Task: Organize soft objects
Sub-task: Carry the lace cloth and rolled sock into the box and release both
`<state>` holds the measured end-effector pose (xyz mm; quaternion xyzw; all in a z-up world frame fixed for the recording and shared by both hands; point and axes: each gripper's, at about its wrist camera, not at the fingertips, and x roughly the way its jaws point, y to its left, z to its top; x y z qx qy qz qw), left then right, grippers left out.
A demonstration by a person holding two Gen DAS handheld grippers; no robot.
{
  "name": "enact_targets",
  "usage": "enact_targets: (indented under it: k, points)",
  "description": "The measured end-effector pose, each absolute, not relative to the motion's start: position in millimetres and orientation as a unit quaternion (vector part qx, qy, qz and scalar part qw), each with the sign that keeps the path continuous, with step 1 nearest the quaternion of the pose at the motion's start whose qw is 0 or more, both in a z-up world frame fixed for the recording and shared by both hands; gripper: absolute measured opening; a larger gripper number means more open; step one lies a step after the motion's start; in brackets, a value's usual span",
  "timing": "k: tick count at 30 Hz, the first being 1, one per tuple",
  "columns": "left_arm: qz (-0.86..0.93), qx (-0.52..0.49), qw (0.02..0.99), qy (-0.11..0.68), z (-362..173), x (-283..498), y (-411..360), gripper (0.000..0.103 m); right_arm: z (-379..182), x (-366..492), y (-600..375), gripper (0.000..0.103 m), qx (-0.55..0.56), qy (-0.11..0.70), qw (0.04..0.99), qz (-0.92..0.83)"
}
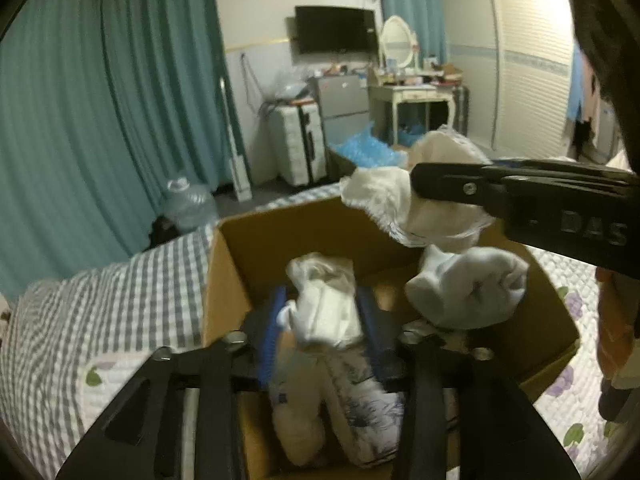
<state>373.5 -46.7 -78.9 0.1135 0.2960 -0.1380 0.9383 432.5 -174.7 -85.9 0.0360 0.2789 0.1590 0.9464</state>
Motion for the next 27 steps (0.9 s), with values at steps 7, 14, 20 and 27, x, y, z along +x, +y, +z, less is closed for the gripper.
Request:
enact_targets:
  k: [7,14,20,27]
  points:
    - [-0.121,0.099,0.954,0.257,-36.7,339.7,-29.2,0.071,-45.0,393.9,-177.3,0.070,0.014,0.253,0.958,0.131]
    - [-0.120,0.066,0.970,0.200,34.4,274.3,2.0,0.085,40.8,300.6,-178.9,0.087,-0.018,0.208,0.972,0.108]
    - [-0.110,0.053,0.981,0.153,84.1,210.9,23.7,0.093,92.9,217.7,-170.9,0.092,-0.031,0.182,0.977,0.106]
    - [-0.091,0.048,0.984,0.143,91.4,161.6,46.8,0.093,109.0,153.7,-141.2,0.092,-0.051,0.171,0.977,0.120]
